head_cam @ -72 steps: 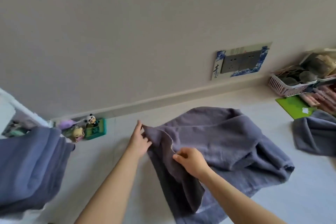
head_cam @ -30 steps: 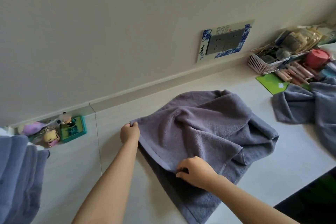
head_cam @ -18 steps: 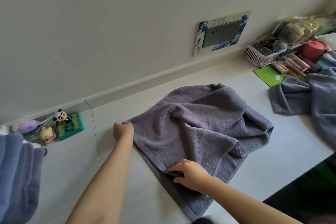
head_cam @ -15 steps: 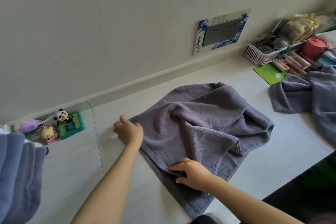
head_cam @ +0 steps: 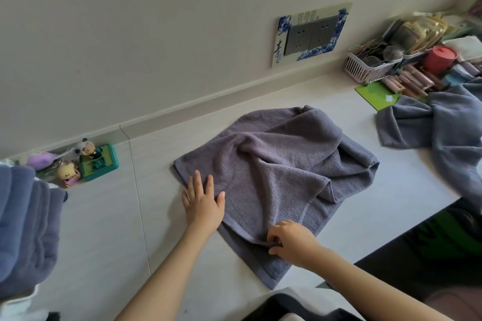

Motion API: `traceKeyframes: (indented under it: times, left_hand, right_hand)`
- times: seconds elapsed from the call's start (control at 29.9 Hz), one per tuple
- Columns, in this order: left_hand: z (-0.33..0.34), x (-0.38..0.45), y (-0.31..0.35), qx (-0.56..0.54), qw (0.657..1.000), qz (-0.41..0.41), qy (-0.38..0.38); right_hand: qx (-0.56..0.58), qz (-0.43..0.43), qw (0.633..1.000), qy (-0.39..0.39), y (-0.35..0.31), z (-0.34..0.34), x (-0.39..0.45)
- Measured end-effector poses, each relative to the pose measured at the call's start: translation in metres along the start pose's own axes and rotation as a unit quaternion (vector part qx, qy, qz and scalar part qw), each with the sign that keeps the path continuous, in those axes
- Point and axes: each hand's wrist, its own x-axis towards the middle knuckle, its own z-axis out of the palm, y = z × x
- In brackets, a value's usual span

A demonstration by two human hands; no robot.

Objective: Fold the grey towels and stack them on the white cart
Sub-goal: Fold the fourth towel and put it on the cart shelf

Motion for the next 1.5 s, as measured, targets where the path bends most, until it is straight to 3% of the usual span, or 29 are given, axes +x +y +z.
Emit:
traceKeyframes:
  times: [0.07, 0.2, 0.33, 0.43, 0.57, 0.63, 0.7, 0.77, 0.8, 0.9, 0.97, 1.07, 1.14, 1.24, 1.34, 1.4, 1.5]
  left_hand:
    - [0.002, -0.017, 0.006, -0.033, 0.999, 0.008, 0.005]
    - [0.009, -0.029, 0.002, -0.068, 0.995, -0.002, -0.066]
    - [0.006, -0.026, 0.000, -0.091, 0.992, -0.001, -0.087]
    - [0.006, -0.028, -0.002, -0.077, 0.994, 0.006, -0.073]
    - [0.001, -0.036, 0.010, -0.050, 0.998, -0.013, -0.038]
    - [0.004, -0.044, 0.021, -0.045, 0.997, 0.054, 0.010]
    - [0.013, -0.055, 0.026, -0.023, 0.992, 0.120, -0.025]
    - [0.023, -0.068, 0.023, 0.029, 0.989, 0.136, -0.060]
    - [0.025, -0.070, 0.021, 0.047, 0.987, 0.137, -0.068]
    - [0.023, -0.065, 0.014, 0.099, 0.978, 0.137, -0.125]
    - [0.015, -0.059, 0.011, 0.127, 0.975, 0.123, -0.132]
    - [-0.002, -0.044, 0.004, 0.145, 0.978, 0.074, -0.132]
    - [-0.015, -0.040, 0.014, 0.122, 0.987, 0.035, -0.101]
    - [-0.008, -0.052, 0.037, -0.054, 0.996, -0.032, -0.065]
    - [0.017, -0.070, 0.037, -0.077, 0.996, -0.045, 0.000]
    - [0.021, -0.073, 0.028, -0.068, 0.996, -0.047, 0.016]
    - [0.023, -0.072, 0.025, -0.067, 0.996, -0.057, 0.003]
  right_hand:
    - [0.025, -0.020, 0.999, 0.019, 0.001, 0.000, -0.007]
    - [0.060, -0.066, 0.994, 0.058, -0.009, 0.000, -0.021]
    - [0.046, -0.104, 0.992, 0.056, -0.029, 0.008, -0.026]
    - [0.002, -0.092, 0.996, 0.012, -0.034, 0.024, -0.023]
    - [0.017, -0.108, 0.994, 0.022, -0.023, 0.034, -0.029]
    - [0.035, -0.123, 0.991, 0.034, -0.016, 0.035, -0.034]
    - [0.070, -0.123, 0.988, 0.052, -0.011, 0.037, -0.036]
    - [0.078, -0.119, 0.988, 0.054, -0.008, 0.037, -0.035]
    - [0.074, -0.110, 0.989, 0.071, -0.007, 0.037, -0.034]
    - [0.050, -0.097, 0.963, 0.245, 0.001, 0.030, -0.028]
    - [0.017, -0.059, 0.949, 0.311, 0.010, 0.022, -0.024]
    - [-0.023, -0.017, 0.966, 0.257, 0.017, 0.014, -0.025]
    - [-0.031, -0.011, 0.988, 0.154, 0.022, 0.018, -0.026]
    - [0.005, -0.065, 0.994, 0.093, 0.016, 0.020, -0.025]
    - [0.120, -0.046, 0.957, 0.260, 0.005, 0.014, -0.023]
    - [0.206, 0.090, 0.910, 0.349, 0.008, 0.010, -0.021]
    - [0.452, 0.241, 0.803, 0.306, 0.016, 0.007, -0.017]
